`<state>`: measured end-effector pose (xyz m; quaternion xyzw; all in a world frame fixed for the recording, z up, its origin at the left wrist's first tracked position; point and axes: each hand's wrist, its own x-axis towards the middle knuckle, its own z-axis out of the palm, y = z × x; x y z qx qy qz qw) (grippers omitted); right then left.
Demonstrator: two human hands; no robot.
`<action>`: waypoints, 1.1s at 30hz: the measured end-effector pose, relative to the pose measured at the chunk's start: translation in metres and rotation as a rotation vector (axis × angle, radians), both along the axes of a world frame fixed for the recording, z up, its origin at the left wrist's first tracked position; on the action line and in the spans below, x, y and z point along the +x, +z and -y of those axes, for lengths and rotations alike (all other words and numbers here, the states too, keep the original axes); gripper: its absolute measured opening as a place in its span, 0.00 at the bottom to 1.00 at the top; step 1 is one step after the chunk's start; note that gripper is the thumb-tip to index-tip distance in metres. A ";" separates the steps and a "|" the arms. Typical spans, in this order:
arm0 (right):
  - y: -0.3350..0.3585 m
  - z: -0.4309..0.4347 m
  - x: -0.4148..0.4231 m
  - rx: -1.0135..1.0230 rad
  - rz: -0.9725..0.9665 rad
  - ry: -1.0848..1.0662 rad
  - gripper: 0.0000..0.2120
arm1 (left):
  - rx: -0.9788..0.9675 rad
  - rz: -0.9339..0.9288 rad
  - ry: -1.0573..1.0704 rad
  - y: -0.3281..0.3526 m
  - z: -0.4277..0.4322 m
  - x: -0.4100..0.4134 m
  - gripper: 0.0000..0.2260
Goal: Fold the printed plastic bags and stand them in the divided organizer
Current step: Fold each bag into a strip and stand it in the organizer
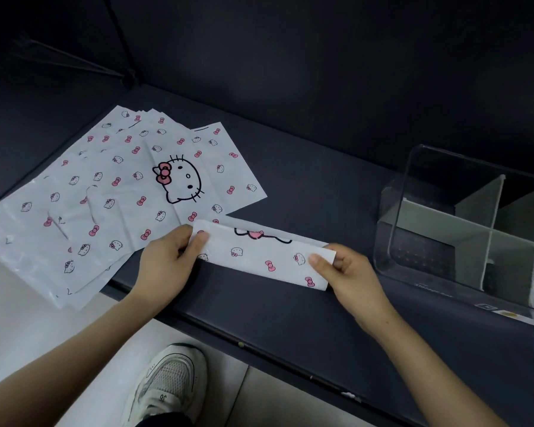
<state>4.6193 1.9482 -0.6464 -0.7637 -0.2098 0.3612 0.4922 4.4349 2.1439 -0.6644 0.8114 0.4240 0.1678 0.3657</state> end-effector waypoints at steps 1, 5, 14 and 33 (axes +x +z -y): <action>-0.003 -0.006 0.001 -0.052 0.081 -0.029 0.06 | 0.030 -0.021 0.016 0.001 0.000 0.004 0.20; -0.008 -0.021 0.000 -0.233 0.323 -0.109 0.21 | 0.133 -0.088 0.056 0.001 0.001 0.015 0.19; -0.006 -0.030 0.002 -0.322 0.359 -0.167 0.21 | 0.328 -0.241 0.059 -0.002 -0.004 0.035 0.10; -0.010 -0.030 0.003 -0.321 0.366 -0.174 0.20 | 0.533 -0.425 -0.423 -0.028 0.035 0.046 0.28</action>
